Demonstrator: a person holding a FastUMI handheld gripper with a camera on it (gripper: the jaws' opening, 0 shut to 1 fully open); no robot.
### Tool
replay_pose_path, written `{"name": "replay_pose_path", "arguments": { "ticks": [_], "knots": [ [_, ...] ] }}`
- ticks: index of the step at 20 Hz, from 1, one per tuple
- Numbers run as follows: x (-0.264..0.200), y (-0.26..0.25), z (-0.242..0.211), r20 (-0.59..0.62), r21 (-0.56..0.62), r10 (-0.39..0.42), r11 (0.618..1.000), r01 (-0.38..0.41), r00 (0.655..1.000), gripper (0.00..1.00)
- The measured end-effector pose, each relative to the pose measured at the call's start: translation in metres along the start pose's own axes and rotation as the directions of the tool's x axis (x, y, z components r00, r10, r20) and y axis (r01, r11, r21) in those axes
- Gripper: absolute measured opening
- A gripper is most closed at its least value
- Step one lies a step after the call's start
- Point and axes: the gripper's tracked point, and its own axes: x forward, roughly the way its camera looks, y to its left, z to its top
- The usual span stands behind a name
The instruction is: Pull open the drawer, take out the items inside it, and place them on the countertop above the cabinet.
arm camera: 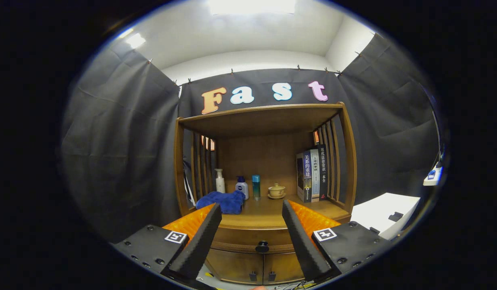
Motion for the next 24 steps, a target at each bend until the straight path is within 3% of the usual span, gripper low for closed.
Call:
{"name": "replay_pose_path", "arguments": {
  "ticks": [15, 19, 24],
  "knots": [
    [0.013, -0.021, -0.004, 0.035, -0.016, -0.037, 0.999, 0.038, 0.999, 0.98],
    [0.041, -0.041, -0.044, -0.003, 0.0, -0.086, 0.996, 0.086, 0.996, 0.98],
    [0.088, -0.039, -0.128, -0.116, -0.063, -0.089, 0.995, 0.082, 0.989, 0.99]
  ]
}}
